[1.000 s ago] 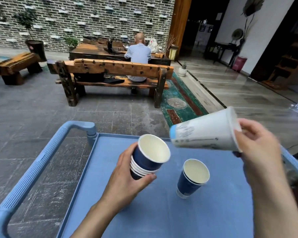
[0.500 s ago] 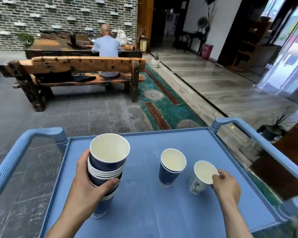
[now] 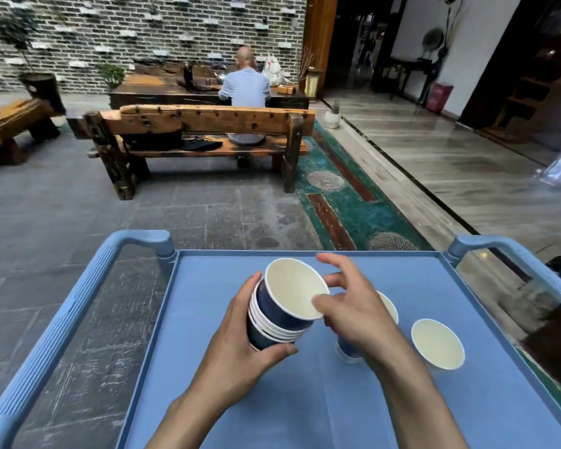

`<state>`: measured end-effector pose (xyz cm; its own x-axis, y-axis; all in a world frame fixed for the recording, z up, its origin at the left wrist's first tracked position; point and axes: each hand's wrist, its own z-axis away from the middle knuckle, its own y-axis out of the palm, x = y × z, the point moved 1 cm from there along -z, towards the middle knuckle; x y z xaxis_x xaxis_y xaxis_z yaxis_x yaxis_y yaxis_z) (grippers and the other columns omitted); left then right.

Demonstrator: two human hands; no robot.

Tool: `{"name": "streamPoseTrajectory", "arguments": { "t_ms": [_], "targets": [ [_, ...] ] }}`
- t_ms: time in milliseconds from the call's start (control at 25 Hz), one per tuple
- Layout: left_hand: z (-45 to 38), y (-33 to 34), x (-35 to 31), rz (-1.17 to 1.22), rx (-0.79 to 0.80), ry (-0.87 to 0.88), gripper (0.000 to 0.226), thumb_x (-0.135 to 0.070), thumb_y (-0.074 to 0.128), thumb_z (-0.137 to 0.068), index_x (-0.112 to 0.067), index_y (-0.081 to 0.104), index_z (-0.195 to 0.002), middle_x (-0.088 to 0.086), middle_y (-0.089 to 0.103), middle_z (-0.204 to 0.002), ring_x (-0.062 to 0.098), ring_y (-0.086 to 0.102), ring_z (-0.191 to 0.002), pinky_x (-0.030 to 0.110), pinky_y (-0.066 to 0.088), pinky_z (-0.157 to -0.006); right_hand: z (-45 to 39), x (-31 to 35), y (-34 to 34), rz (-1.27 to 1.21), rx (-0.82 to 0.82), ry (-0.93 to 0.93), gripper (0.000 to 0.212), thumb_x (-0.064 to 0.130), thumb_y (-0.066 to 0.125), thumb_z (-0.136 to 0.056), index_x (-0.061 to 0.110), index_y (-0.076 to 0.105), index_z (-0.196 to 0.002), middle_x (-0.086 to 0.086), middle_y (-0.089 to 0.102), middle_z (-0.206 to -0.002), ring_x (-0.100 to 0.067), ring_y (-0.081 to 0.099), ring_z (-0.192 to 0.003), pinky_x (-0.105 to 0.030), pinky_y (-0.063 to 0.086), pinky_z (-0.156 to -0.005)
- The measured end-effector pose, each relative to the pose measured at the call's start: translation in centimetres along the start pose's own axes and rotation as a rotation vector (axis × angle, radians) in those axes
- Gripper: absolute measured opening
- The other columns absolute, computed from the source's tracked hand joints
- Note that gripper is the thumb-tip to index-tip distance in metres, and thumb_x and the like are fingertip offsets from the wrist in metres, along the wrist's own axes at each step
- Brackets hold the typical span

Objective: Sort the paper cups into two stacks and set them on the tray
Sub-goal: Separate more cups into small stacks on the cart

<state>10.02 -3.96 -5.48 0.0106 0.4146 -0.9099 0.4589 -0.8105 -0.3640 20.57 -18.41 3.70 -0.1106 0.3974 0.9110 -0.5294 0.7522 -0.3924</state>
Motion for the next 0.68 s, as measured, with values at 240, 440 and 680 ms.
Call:
{"name": "streamPoseTrajectory", "arguments": {
  "t_ms": [240, 440, 680],
  "targets": [
    [-0.5, -1.8, 1.0, 0.112, -0.116, -0.055, 0.091, -0.047, 0.081, -0.053, -0.063, 0.031, -0.126, -0.041, 0.046, -0.127, -0.011, 0.045, -0.122, 0.002, 0.036, -0.088, 0.5, 0.5, -13.2, -0.196, -0.692, -0.200, 0.041, 0.012, 0.052, -0.063, 0.033, 0.073, -0.093, 0.008, 0.074, -0.076, -0.002, 0.052, -0.046, -0.016, 0.035, -0.036],
    [-0.4, -1.9, 1.2, 0.136, -0.134, -0.050, 0.090, -0.045, 0.082, -0.051, -0.066, 0.033, -0.123, -0.042, 0.047, -0.126, -0.014, 0.044, -0.120, -0.001, 0.033, -0.085, -1.5, -5.7, -11.7, 0.173, -0.749, 0.088, 0.036, 0.010, 0.054, -0.072, 0.033, 0.069, -0.095, -0.005, 0.074, -0.101, -0.026, 0.066, -0.085, -0.043, 0.055, -0.075],
    [0.0, -1.3, 1.2, 0.111, -0.092, -0.058, 0.097, -0.040, 0.084, -0.049, -0.066, 0.030, -0.126, -0.043, 0.043, -0.128, -0.012, 0.042, -0.124, 0.000, 0.032, -0.088, -2.2, -10.2, -5.6, 0.502, -0.507, 0.234, 0.041, 0.033, 0.052, -0.088, 0.025, 0.056, -0.128, -0.009, 0.056, -0.130, -0.033, 0.057, -0.110, -0.039, 0.043, -0.082]
  ]
}}
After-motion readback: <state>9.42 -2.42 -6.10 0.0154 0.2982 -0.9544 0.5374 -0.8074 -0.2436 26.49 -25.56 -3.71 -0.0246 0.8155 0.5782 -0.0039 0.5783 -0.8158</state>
